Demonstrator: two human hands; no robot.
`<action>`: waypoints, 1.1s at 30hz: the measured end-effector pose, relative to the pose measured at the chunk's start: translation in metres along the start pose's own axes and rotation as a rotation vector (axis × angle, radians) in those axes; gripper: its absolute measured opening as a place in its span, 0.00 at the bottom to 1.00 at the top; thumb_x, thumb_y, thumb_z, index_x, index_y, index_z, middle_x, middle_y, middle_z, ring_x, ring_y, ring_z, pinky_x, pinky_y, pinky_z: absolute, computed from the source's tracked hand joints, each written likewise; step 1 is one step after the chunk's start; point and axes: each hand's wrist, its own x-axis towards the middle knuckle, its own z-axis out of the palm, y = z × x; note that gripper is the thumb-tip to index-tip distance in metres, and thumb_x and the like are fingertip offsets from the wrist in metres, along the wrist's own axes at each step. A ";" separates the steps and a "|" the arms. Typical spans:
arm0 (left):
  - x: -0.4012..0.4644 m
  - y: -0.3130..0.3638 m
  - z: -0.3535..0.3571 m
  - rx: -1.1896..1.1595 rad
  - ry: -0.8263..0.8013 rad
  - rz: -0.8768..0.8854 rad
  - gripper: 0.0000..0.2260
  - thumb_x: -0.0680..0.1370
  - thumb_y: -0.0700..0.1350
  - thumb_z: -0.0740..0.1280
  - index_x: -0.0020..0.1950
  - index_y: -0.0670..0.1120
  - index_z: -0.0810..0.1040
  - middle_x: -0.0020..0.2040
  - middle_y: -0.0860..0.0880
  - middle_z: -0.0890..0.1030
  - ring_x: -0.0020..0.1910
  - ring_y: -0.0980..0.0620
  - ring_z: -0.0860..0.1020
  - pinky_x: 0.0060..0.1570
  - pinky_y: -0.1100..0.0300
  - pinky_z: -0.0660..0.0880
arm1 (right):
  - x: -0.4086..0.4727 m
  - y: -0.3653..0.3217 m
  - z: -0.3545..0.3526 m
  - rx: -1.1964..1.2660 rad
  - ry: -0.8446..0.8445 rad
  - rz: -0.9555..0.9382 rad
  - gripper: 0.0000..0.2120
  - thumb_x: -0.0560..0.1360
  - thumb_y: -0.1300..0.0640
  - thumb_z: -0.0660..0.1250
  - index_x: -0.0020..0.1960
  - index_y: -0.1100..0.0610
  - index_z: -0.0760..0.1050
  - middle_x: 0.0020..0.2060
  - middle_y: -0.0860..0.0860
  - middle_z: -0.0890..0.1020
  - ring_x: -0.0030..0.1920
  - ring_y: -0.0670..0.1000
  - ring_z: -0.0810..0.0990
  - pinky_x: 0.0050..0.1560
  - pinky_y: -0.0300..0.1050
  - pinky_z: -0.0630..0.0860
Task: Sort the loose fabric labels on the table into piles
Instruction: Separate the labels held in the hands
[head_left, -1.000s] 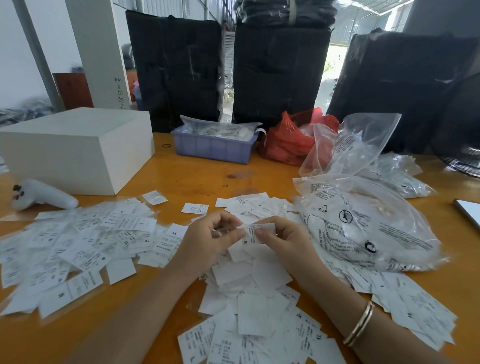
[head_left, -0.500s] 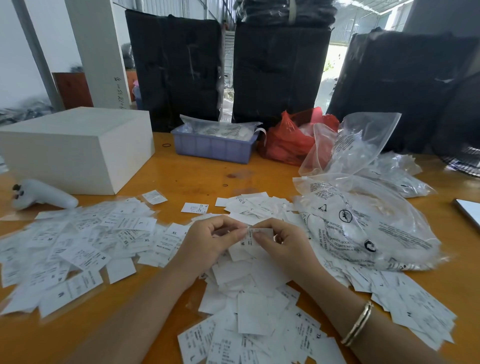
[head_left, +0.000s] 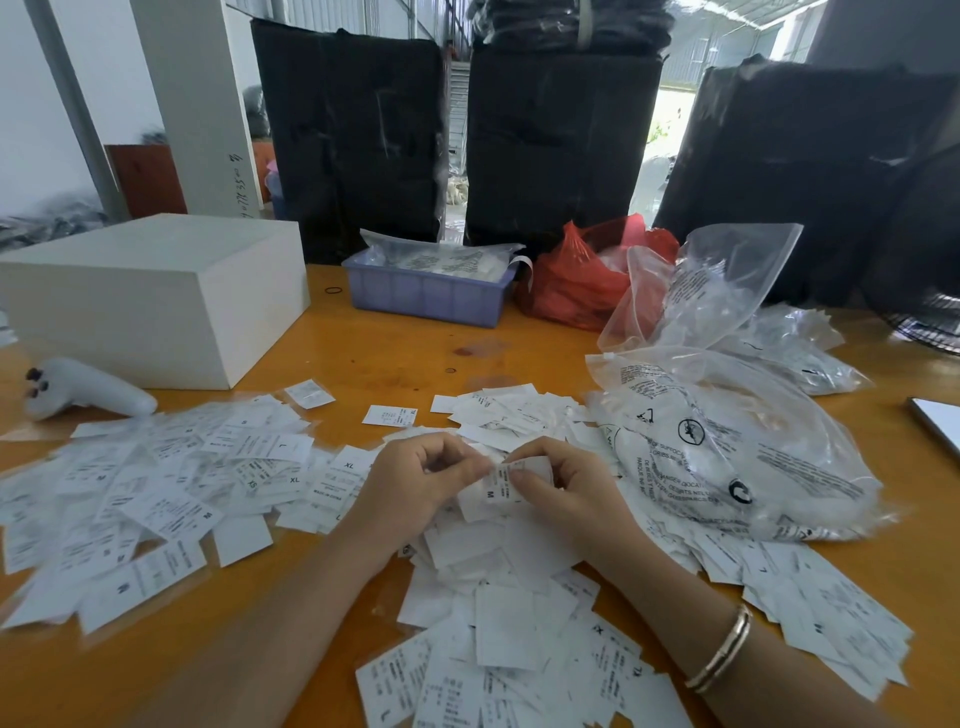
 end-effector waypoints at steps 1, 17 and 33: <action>0.000 0.000 0.000 0.011 -0.013 -0.007 0.04 0.70 0.52 0.72 0.39 0.52 0.82 0.37 0.59 0.82 0.38 0.63 0.78 0.34 0.76 0.71 | 0.000 0.000 0.000 -0.016 0.002 -0.012 0.13 0.74 0.61 0.67 0.41 0.43 0.78 0.30 0.42 0.80 0.30 0.44 0.74 0.30 0.43 0.72; -0.002 -0.002 0.001 0.152 -0.040 0.068 0.19 0.66 0.67 0.62 0.35 0.53 0.78 0.31 0.57 0.80 0.33 0.54 0.76 0.32 0.65 0.72 | -0.002 -0.002 -0.002 0.102 -0.060 0.032 0.09 0.76 0.62 0.66 0.43 0.49 0.80 0.21 0.38 0.73 0.22 0.39 0.67 0.24 0.29 0.62; -0.004 0.001 0.002 -0.015 -0.109 0.000 0.06 0.72 0.54 0.69 0.43 0.54 0.80 0.36 0.56 0.83 0.35 0.61 0.79 0.37 0.71 0.75 | -0.002 -0.002 -0.002 0.164 -0.010 0.040 0.10 0.75 0.61 0.67 0.44 0.46 0.81 0.33 0.46 0.81 0.33 0.50 0.76 0.35 0.46 0.73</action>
